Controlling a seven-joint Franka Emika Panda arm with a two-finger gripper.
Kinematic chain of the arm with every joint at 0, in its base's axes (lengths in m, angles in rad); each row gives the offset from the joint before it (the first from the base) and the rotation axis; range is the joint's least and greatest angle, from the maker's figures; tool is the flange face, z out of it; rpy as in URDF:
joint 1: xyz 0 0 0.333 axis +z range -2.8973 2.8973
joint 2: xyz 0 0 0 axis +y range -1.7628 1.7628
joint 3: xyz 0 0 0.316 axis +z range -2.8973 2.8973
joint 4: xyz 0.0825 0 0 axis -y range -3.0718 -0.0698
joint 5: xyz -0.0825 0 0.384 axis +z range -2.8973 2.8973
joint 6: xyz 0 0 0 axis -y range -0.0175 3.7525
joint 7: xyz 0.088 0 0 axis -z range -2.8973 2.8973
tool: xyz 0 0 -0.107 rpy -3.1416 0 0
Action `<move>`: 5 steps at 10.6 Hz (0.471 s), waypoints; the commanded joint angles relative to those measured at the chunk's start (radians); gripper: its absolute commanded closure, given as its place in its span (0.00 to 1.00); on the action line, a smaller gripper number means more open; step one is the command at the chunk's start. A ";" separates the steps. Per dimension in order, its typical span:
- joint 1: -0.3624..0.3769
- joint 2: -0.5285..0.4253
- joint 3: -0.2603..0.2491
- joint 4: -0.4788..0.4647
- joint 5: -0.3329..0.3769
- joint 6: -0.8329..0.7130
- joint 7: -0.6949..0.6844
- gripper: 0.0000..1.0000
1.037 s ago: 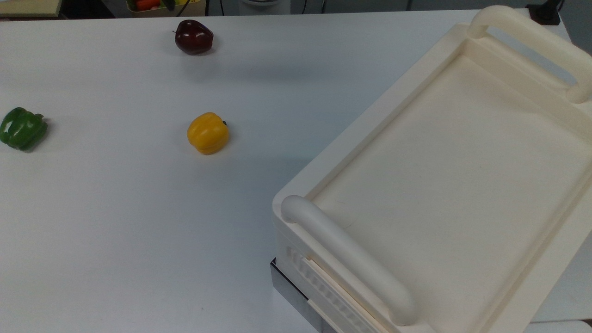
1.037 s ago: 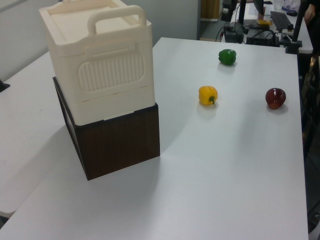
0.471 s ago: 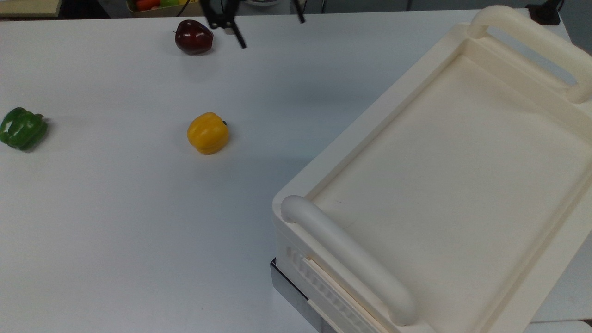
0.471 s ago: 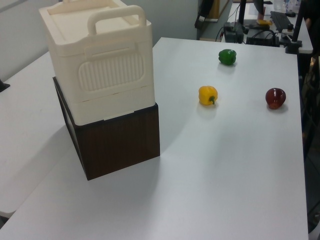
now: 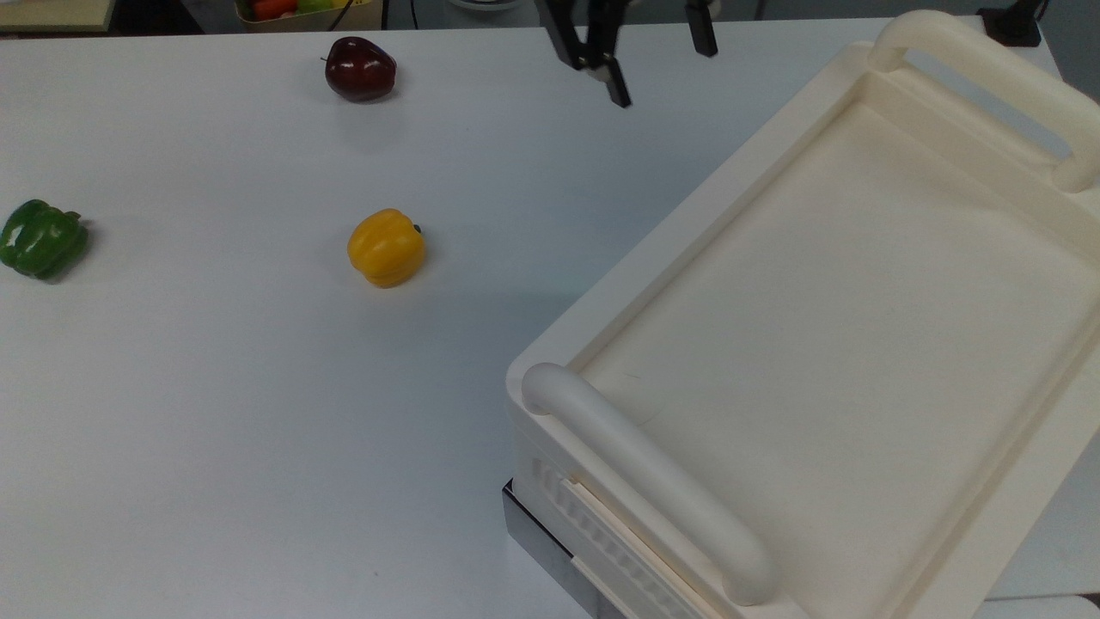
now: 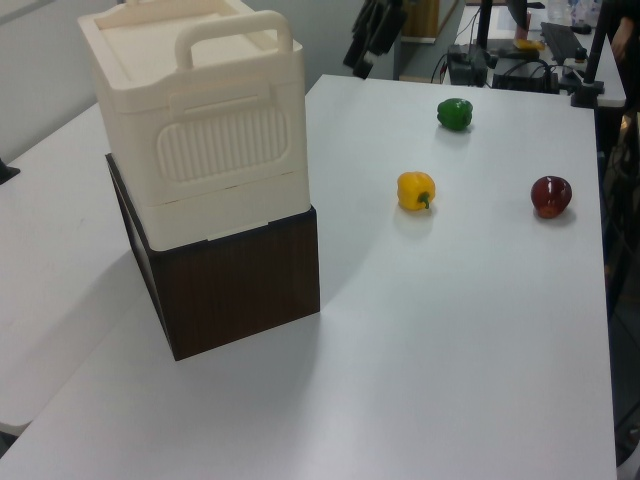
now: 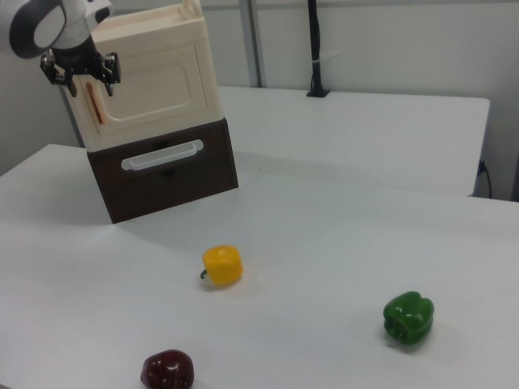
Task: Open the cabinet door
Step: 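Move the gripper up toward the edge of the cream cabinet door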
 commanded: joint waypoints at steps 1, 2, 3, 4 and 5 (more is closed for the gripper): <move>0.084 0.054 -0.015 -0.004 -0.055 0.184 -0.064 0.35; 0.087 0.077 -0.015 -0.003 -0.083 0.211 -0.060 0.39; 0.087 0.095 -0.015 -0.003 -0.089 0.221 -0.065 0.52; 0.087 0.108 -0.015 -0.003 -0.089 0.235 -0.068 0.53; 0.093 0.120 -0.015 -0.003 -0.089 0.255 -0.068 0.53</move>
